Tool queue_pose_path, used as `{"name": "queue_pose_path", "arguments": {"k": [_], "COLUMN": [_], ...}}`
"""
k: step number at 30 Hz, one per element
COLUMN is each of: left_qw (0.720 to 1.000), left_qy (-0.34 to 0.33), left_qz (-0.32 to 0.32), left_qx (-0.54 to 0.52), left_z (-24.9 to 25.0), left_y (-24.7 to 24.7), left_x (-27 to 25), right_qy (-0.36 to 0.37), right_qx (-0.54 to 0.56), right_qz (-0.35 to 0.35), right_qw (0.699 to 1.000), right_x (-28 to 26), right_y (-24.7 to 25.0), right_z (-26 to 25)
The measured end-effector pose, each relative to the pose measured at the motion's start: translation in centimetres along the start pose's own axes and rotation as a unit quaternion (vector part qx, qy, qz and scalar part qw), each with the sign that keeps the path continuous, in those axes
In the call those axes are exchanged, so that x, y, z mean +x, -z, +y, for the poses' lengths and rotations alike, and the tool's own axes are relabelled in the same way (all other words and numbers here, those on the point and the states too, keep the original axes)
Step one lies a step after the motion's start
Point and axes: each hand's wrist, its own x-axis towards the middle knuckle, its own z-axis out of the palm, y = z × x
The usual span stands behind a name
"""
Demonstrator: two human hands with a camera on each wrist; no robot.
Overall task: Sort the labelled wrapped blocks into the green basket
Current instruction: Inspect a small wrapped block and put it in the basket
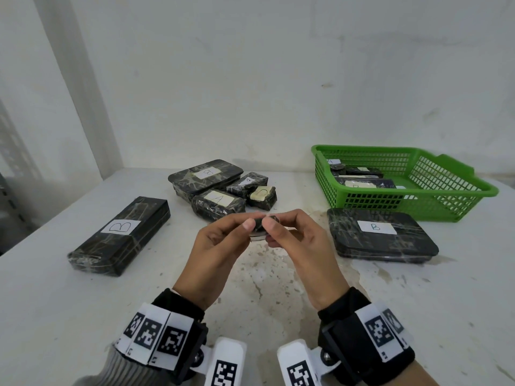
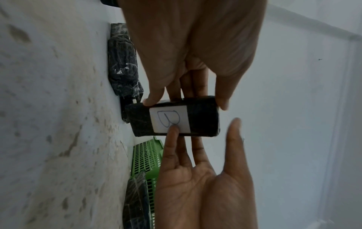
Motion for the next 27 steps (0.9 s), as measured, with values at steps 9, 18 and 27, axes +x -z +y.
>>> {"name": "queue_pose_path", "arguments": {"k": [9, 18, 27], "left_qw": [0.998, 0.981, 0.952], "left_qy": [0.022, 0.111, 0.249], "left_qz": [0.054, 0.158, 0.154], "left_qx": [0.011, -0.020, -0.090], "left_z": [0.3, 0.5, -0.3], "left_y": [-0.4, 0.3, -1.3], "left_x": [0.0, 0.3, 0.9], "right_qy": [-0.018, -0.133, -0.197], "right_qx": [-0.005, -0.129, -0.122], "right_qz": [-0.001, -0.111, -0.104], "right_qw": [1.000, 0.976, 0.967], "right_x": [0.4, 2.0, 0.6], "right_y": [0.5, 3.6, 6.2], "right_z": [0.1, 0.3, -1.6]}}
